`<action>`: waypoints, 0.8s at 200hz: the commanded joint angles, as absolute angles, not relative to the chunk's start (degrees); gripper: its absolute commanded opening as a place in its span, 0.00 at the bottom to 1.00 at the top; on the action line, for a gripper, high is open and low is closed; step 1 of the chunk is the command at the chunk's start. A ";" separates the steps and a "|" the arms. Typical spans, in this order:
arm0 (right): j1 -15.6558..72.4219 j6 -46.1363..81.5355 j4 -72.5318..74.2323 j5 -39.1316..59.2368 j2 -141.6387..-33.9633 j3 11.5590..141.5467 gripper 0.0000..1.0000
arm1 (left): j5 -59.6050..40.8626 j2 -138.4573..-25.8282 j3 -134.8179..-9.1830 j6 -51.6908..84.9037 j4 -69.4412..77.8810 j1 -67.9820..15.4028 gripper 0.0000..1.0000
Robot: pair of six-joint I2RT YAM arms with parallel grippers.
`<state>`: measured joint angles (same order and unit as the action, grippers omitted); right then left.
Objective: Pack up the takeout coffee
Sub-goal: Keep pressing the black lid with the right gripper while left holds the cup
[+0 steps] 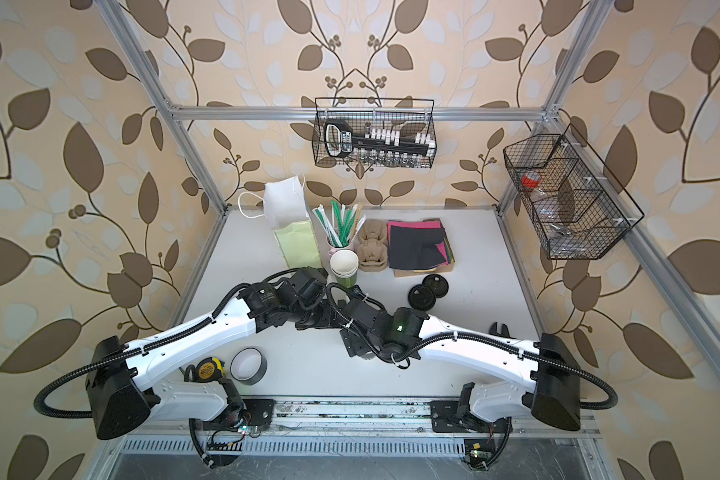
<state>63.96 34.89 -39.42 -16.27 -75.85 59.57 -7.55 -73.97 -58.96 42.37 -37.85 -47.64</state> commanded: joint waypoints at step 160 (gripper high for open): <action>63.72 34.76 -34.50 -19.10 -73.74 56.50 0.84 | -21.08 -77.92 -58.11 40.09 -35.12 -48.08 0.96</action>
<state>64.38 34.35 -38.00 -16.51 -73.80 56.77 -15.14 -77.03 -58.92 43.27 -35.81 -47.16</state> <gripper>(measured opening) 0.836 0.975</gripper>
